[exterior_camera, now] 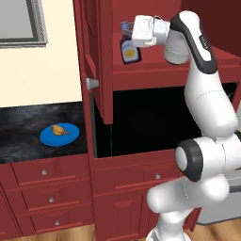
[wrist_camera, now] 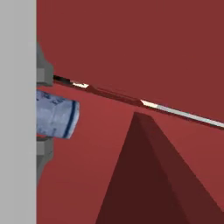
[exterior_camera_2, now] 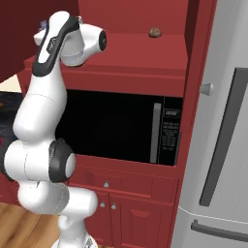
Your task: Pick the chicken drumstick from the plate and place it on the cutting board. Then pick the condiment bottle from the cabinet and place it next to the cutting board.
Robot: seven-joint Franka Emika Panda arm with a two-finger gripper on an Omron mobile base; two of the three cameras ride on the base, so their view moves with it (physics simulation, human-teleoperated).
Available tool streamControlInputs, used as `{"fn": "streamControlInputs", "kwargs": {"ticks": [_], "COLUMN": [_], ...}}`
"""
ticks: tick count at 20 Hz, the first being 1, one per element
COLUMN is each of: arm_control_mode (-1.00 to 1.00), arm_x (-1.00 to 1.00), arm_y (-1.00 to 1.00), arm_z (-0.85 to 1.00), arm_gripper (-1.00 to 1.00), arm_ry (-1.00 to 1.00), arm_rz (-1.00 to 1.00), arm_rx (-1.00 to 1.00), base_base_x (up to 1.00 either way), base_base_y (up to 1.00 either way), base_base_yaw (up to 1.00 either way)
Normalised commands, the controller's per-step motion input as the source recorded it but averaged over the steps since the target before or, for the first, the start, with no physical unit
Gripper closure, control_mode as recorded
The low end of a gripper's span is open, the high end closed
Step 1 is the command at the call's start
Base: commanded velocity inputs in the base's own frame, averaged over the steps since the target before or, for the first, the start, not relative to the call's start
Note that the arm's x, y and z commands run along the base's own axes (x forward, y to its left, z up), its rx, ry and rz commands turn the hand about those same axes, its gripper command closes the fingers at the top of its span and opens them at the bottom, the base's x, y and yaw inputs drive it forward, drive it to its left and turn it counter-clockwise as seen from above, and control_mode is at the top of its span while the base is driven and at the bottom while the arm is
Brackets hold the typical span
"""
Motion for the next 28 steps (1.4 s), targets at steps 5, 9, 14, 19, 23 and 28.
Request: {"fn": "streamControlInputs", "kwargs": {"ticks": [5,9,14,19,23,28], "arm_control_mode": [-1.0,-1.0,-1.0,-1.0,-1.0,-1.0], "arm_x": [-0.6,-0.61,-0.78,-0.87,-0.92,-0.88], "arm_y": [0.0,-0.01,-0.06,-0.16,-0.2,-0.19], "arm_z": [0.06,0.09,0.08,0.03,0.01,0.01], "arm_gripper": [1.0,1.0,1.0,1.0,1.0,1.0], "arm_ry": [-0.07,-0.04,-0.04,-0.03,0.0,0.0], "arm_rz": [0.0,0.0,0.0,0.0,0.0,0.0], "arm_rx": [0.1,0.11,0.12,0.11,0.1,0.09], "base_base_x": [0.0,0.0,0.0,0.0,0.0,0.0], "base_base_y": [0.0,0.0,0.0,0.0,0.0,0.0], "base_base_yaw": [0.0,0.0,0.0,0.0,0.0,0.0]}}
